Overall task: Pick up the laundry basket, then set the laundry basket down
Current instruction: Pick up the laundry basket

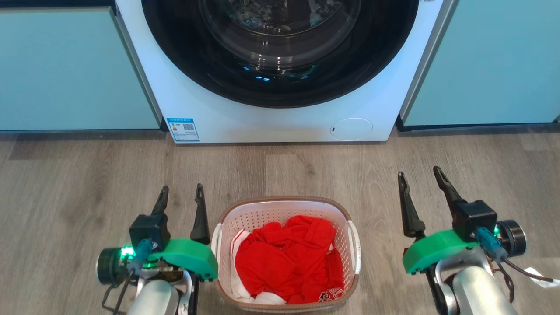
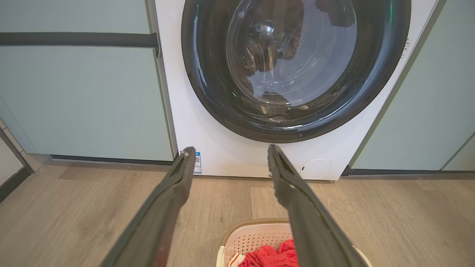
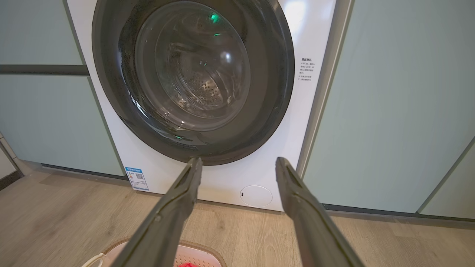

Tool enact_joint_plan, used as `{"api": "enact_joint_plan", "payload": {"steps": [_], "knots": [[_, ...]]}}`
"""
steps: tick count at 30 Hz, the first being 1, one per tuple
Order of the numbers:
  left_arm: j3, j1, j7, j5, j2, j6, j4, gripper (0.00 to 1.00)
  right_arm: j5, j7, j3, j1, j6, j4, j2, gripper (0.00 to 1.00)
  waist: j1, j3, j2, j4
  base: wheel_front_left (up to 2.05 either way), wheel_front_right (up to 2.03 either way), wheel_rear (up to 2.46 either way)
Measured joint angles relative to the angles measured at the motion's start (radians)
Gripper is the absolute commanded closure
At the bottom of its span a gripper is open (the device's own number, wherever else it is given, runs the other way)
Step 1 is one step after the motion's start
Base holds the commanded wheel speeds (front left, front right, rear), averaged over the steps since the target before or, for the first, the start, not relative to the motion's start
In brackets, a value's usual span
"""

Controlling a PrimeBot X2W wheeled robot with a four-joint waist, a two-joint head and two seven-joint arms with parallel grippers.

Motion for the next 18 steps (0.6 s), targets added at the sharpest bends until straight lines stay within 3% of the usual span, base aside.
{"api": "enact_joint_plan", "payload": {"steps": [18], "knots": [[-0.002, -0.006, 0.000, -0.025, 0.000, 0.000, 0.001, 0.00, -0.001, 0.000, -0.001, -0.004, 0.000, 0.002, 0.000, 0.00, 0.0000, 0.034, 0.0000, 0.004, 0.00, 0.00, 0.00]]}}
